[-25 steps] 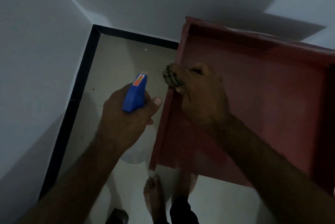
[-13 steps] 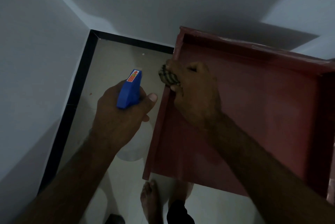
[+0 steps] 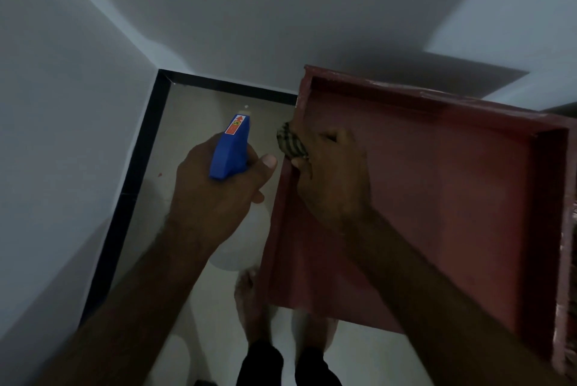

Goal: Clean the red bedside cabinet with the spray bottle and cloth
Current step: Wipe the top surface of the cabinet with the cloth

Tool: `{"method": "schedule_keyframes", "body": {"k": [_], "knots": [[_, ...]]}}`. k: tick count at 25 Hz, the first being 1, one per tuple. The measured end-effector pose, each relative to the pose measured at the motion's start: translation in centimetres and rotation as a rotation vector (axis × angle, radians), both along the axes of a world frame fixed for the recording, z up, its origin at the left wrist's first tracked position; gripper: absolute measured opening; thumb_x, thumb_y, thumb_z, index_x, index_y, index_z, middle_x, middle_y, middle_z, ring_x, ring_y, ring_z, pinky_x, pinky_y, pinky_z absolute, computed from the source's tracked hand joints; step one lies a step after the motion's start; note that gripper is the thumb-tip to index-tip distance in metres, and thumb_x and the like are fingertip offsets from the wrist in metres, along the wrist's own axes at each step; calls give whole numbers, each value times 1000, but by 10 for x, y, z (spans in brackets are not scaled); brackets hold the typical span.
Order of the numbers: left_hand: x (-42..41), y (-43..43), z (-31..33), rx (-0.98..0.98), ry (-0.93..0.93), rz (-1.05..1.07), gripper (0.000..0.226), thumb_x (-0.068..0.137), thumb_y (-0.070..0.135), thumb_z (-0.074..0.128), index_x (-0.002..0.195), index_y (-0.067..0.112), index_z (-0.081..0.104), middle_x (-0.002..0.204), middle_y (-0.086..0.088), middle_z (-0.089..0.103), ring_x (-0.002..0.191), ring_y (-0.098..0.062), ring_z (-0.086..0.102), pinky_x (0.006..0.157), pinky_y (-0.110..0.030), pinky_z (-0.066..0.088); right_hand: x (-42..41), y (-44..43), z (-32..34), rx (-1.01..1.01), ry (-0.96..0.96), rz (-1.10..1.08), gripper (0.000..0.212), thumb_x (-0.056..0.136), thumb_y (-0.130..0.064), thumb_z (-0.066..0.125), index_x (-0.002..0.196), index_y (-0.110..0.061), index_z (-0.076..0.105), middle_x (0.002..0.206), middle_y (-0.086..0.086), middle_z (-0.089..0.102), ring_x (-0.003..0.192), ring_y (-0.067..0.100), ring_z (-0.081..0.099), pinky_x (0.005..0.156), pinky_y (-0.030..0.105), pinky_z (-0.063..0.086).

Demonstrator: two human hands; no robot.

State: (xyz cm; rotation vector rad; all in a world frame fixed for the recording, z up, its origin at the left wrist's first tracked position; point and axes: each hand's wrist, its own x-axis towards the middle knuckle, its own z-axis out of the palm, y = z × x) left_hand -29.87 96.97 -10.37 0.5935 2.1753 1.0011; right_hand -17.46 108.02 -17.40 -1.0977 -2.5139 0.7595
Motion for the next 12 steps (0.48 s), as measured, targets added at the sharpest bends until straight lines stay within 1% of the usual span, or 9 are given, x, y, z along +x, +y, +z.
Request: {"method": "schedule_keyframes", "body": {"k": [2, 4, 6, 7, 10, 12], "knots": [[-3, 0, 0, 6, -5, -26, 28, 88, 32, 74, 90, 7, 64, 73, -8, 71, 56, -3, 67, 53, -6, 46, -2, -6, 0, -1, 7, -28, 63, 82, -2, 76, 141, -18, 61, 109, 7, 72, 105, 35, 60, 82, 48, 54], [-9, 1, -1, -5, -4, -56, 27, 89, 34, 73, 89, 8, 64, 73, -6, 71, 57, -2, 67, 54, -5, 46, -19, 5, 0, -6, -26, -86, 70, 87, -9, 72, 151, -24, 49, 115, 7, 71, 107, 33, 58, 84, 42, 48], [-15, 2, -2, -32, 13, -95, 27, 89, 36, 72, 89, 10, 64, 73, -5, 71, 60, -2, 68, 55, -4, 46, -35, 19, 1, 30, -50, -161, 78, 86, -12, 71, 156, -28, 40, 116, 5, 71, 102, 30, 58, 81, 37, 42], [-19, 2, -3, -40, 15, -109, 26, 89, 36, 72, 89, 11, 64, 73, -4, 71, 62, -3, 68, 56, -4, 46, -39, 22, 2, 33, -46, -192, 80, 85, -10, 71, 157, -28, 40, 116, 5, 71, 100, 30, 58, 80, 37, 43], [-29, 7, -3, -54, 0, -130, 25, 89, 36, 71, 90, 13, 63, 75, -5, 71, 63, -4, 69, 55, -8, 46, -33, 7, 3, 18, -35, -224, 73, 83, -3, 71, 151, -23, 51, 111, 4, 74, 96, 31, 59, 77, 40, 51], [-35, 12, -4, -59, -3, -148, 24, 90, 35, 70, 91, 12, 63, 77, -5, 71, 64, -4, 69, 54, -8, 46, -26, -9, 3, 44, -31, -242, 65, 81, -1, 74, 142, -20, 61, 111, 4, 74, 94, 33, 61, 74, 40, 52]]}}
